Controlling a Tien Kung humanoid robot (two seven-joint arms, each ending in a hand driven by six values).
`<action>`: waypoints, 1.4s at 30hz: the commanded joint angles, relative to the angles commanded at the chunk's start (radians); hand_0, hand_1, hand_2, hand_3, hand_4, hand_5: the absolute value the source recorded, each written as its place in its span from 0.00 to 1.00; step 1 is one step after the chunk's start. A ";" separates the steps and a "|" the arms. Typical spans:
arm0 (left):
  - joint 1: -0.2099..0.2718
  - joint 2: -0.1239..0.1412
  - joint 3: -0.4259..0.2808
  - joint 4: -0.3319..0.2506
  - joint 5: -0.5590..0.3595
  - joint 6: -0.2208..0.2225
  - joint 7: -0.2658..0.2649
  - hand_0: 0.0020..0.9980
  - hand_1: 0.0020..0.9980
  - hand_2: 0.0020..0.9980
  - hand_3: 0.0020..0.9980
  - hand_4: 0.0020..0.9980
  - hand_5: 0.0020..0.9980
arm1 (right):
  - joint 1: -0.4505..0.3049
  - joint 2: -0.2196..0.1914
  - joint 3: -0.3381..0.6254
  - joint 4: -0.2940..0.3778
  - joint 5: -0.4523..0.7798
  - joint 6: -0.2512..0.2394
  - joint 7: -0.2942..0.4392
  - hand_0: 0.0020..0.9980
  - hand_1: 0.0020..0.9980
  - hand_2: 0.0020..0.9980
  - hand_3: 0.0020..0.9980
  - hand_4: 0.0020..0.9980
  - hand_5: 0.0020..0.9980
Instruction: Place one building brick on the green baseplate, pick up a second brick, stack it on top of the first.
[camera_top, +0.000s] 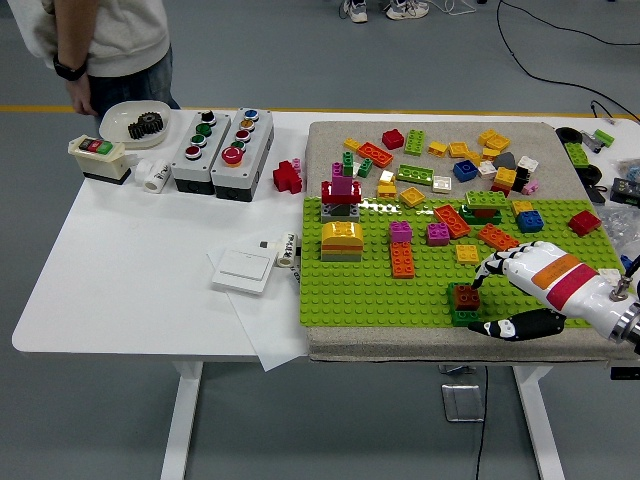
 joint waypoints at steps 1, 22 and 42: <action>0.000 0.000 0.000 0.000 0.000 0.000 0.000 0.78 0.76 0.76 0.60 0.66 0.68 | 0.000 0.001 0.002 -0.002 0.003 -0.005 -0.001 0.63 0.63 0.69 0.61 0.90 0.79; 0.000 -0.001 0.002 0.000 -0.003 0.000 -0.001 0.77 0.76 0.76 0.60 0.66 0.68 | 0.031 0.035 0.013 -0.081 0.038 -0.091 -0.165 0.76 0.74 0.81 0.89 0.93 0.77; 0.001 -0.001 0.006 0.000 -0.012 0.001 -0.003 0.78 0.76 0.76 0.60 0.66 0.68 | 0.168 0.092 -0.024 -0.306 0.239 -0.139 -0.238 0.81 0.79 0.86 0.91 1.00 0.72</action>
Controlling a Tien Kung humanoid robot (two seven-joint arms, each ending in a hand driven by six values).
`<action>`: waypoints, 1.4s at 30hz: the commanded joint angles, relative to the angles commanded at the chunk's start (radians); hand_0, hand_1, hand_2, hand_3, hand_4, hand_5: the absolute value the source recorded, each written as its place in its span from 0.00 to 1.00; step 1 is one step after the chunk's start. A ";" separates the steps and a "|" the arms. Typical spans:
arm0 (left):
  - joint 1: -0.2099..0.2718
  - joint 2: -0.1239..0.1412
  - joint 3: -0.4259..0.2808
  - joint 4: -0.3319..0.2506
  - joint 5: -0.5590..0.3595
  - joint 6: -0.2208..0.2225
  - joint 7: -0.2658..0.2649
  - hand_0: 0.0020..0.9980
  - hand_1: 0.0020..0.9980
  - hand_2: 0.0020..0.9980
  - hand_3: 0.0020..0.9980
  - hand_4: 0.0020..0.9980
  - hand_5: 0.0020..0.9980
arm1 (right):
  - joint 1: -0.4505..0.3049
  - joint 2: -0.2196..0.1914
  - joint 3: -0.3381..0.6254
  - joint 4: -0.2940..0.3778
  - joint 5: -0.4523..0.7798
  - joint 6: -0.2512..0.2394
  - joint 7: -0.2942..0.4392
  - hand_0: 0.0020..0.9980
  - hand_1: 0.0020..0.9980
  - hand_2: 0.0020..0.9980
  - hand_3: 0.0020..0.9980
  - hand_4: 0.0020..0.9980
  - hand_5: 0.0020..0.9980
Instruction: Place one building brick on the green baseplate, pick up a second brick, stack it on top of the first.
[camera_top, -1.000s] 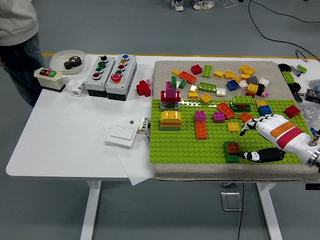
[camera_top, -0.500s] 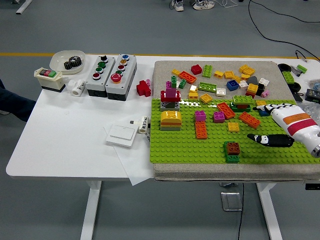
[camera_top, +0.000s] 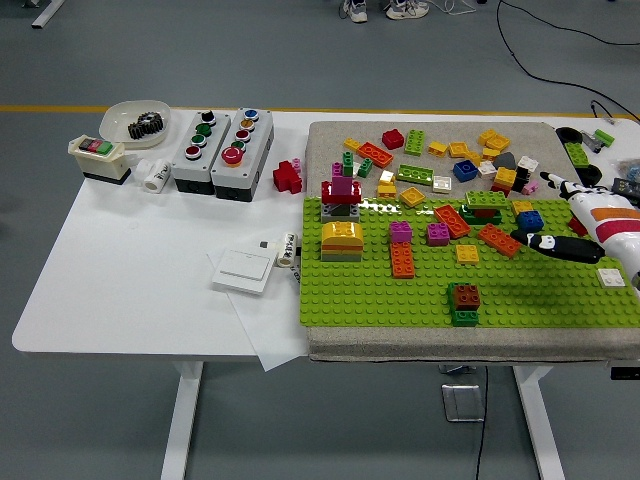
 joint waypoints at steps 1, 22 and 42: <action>0.000 0.000 0.000 0.000 0.000 0.000 0.000 0.78 0.76 0.76 0.60 0.66 0.69 | 0.005 0.002 -0.002 -0.011 0.003 -0.002 0.003 0.74 0.73 0.77 0.81 0.99 0.56; 0.004 0.003 -0.006 0.000 0.011 0.002 0.005 0.78 0.76 0.76 0.60 0.66 0.68 | 0.208 0.073 -0.104 -0.447 -0.109 -0.016 0.127 0.68 0.63 0.68 0.70 0.98 0.42; -0.007 0.003 -0.005 -0.002 0.009 0.003 0.003 0.78 0.76 0.76 0.60 0.66 0.69 | 0.249 0.134 -0.121 -0.594 0.112 -0.019 0.018 0.62 0.59 0.64 0.62 1.00 0.54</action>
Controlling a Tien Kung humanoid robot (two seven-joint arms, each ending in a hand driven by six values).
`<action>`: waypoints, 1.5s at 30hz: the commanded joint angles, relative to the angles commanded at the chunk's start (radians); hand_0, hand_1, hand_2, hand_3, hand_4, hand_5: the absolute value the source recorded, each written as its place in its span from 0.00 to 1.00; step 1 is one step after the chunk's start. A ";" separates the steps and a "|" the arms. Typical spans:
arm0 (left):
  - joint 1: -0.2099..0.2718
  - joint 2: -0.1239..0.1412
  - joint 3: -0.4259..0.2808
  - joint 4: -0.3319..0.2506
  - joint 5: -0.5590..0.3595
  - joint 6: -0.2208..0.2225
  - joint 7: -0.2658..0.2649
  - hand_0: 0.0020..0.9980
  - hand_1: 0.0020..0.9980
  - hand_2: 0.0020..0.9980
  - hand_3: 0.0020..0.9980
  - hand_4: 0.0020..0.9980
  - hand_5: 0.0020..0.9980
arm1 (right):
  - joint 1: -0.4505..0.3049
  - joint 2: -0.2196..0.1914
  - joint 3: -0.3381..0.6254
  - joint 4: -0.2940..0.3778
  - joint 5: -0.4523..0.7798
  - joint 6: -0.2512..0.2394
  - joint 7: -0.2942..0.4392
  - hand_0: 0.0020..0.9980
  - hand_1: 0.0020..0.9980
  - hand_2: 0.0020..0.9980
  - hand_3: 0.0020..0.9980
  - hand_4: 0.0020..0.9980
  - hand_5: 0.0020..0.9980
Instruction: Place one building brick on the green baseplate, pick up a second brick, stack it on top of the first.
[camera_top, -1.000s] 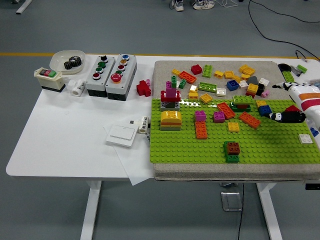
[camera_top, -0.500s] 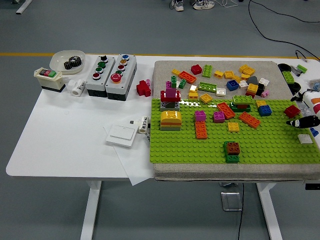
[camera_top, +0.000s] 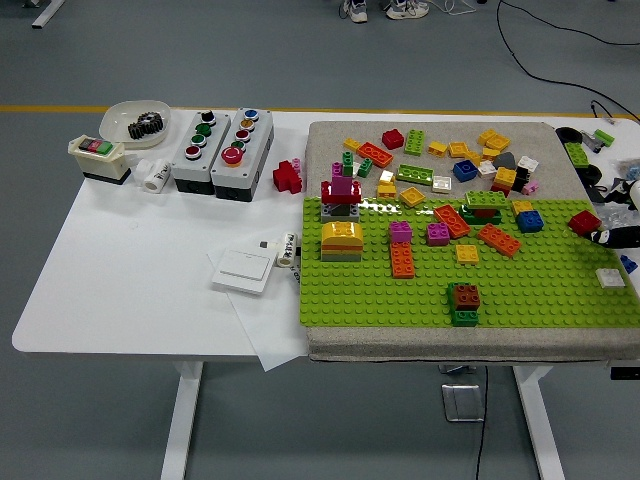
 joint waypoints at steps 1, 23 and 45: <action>-0.001 0.000 0.001 0.000 -0.002 0.000 -0.001 0.78 0.76 0.76 0.60 0.66 0.69 | 0.003 0.005 -0.002 -0.009 0.019 0.006 0.000 0.62 0.59 0.64 0.64 1.00 0.69; -0.024 0.000 0.004 -0.004 -0.009 0.002 -0.003 0.78 0.76 0.76 0.60 0.66 0.69 | 0.058 0.087 -0.015 -0.175 0.123 0.023 0.017 0.66 0.63 0.68 0.71 1.00 0.76; -0.061 -0.003 -0.008 -0.008 0.012 0.006 0.007 0.79 0.76 0.76 0.60 0.66 0.69 | 0.069 0.117 -0.047 -0.231 0.106 -0.006 0.015 0.66 0.64 0.69 0.72 1.00 0.75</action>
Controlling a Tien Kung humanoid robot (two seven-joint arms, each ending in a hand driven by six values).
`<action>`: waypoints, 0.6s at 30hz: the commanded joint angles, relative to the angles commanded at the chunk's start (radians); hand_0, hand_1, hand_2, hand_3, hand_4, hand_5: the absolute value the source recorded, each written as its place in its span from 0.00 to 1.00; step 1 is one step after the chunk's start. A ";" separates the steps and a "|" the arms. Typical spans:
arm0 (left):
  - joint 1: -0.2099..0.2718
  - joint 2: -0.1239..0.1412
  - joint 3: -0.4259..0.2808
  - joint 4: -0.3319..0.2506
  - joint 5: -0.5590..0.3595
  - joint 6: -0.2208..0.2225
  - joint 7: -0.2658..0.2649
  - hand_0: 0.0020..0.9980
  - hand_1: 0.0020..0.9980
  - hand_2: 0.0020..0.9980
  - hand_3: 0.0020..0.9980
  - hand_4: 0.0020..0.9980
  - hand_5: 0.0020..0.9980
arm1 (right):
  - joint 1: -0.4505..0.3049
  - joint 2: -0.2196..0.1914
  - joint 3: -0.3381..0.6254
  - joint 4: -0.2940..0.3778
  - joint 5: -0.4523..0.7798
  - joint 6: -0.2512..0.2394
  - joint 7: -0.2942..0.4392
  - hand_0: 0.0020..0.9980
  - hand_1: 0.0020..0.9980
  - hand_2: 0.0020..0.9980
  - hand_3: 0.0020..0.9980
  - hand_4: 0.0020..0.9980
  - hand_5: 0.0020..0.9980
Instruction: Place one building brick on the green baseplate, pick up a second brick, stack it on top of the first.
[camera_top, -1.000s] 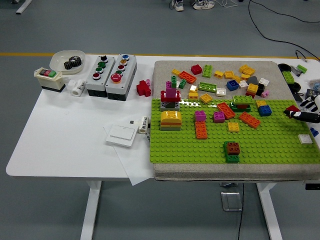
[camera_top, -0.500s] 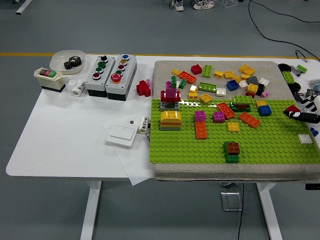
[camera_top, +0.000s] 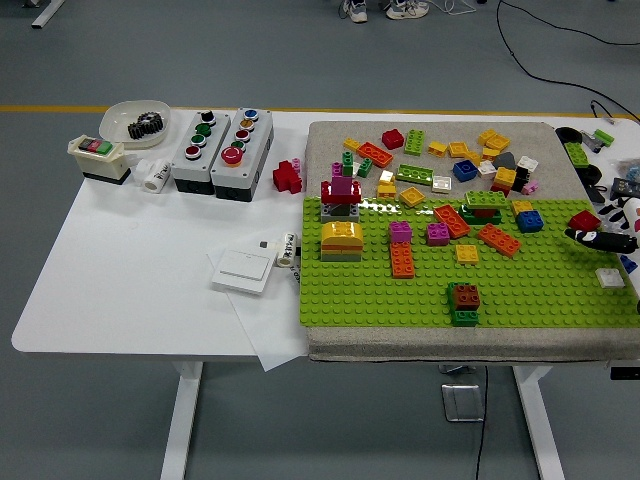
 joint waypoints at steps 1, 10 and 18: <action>-0.001 0.000 0.000 0.000 0.001 0.000 0.000 0.79 0.76 0.76 0.60 0.66 0.69 | 0.001 0.000 0.001 -0.001 0.000 -0.001 0.000 0.66 0.64 0.69 0.72 1.00 0.75; -0.015 -0.002 -0.007 -0.001 0.015 0.001 0.005 0.79 0.77 0.76 0.60 0.66 0.68 | 0.007 -0.006 0.003 -0.016 0.000 -0.003 0.001 0.67 0.64 0.69 0.73 1.00 0.74; -0.016 -0.003 -0.015 -0.003 0.031 0.002 0.011 0.79 0.77 0.76 0.60 0.66 0.68 | 0.000 -0.001 -0.008 -0.020 0.014 0.005 0.006 0.67 0.65 0.69 0.73 1.00 0.74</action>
